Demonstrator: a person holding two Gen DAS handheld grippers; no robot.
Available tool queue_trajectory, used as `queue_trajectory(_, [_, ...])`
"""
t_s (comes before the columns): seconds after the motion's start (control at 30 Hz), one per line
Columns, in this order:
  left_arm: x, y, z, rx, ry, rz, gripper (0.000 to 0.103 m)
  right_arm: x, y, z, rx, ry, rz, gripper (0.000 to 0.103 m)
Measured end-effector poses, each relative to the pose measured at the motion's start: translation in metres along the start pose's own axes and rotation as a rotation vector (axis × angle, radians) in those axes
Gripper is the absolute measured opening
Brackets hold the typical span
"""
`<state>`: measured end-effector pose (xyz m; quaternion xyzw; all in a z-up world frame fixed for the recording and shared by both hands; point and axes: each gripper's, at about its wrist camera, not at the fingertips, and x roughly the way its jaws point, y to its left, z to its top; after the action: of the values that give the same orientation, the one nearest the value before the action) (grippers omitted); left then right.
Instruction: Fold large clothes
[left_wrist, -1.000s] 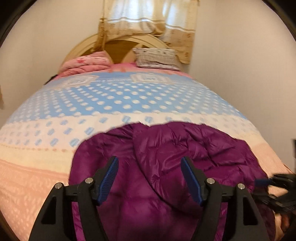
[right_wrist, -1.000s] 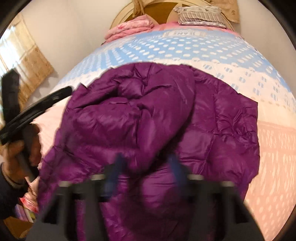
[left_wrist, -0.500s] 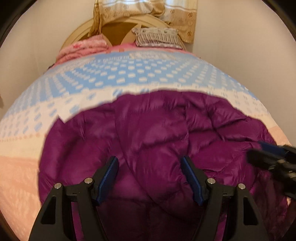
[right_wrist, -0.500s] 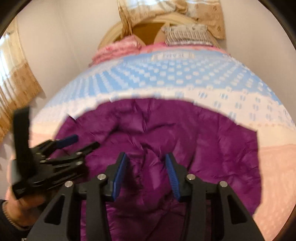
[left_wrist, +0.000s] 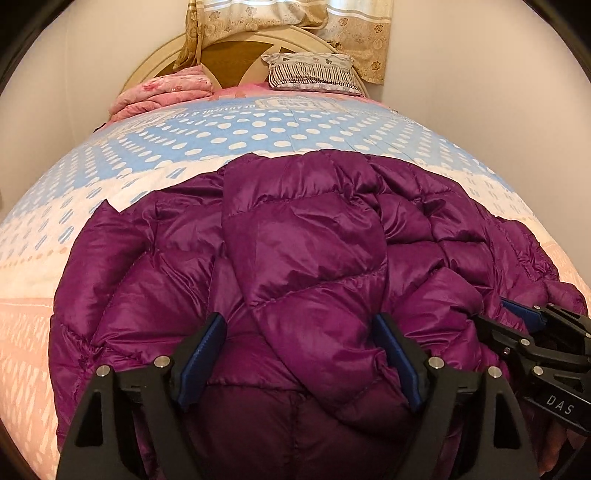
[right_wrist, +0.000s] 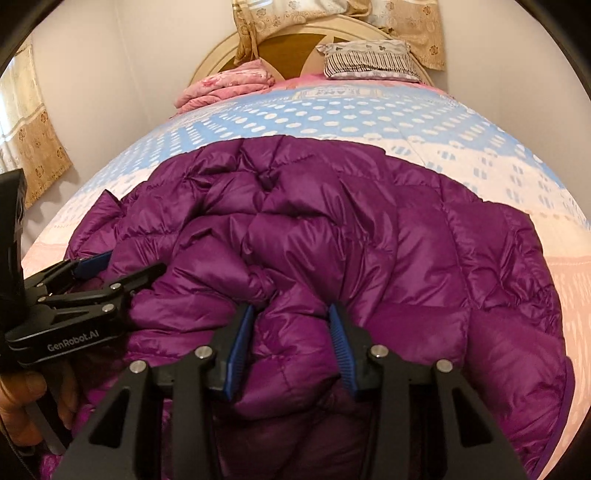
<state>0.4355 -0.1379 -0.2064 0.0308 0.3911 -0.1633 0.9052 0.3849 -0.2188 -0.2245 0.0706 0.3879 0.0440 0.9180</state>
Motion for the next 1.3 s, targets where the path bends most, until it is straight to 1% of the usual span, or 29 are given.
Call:
queue_trajectory(0.27, [0.0046,-0.0014,0.0004,0.008,0.021,0.01,0.085,0.0056,0.0048,0.0019,-0.019,0.013,-0.027,0.045])
queue_trajectory(1.2, [0.0067,-0.001,0.0003,0.005,0.023,0.007,0.086,0.0072,0.0059,0.0006,-0.023,0.012,-0.03,0.045])
queue_trajectory(1.3, [0.0077,-0.0005,0.0006,0.009,0.03,0.013,0.088,0.0082,0.0069,0.0012,-0.025,0.014,-0.032,0.046])
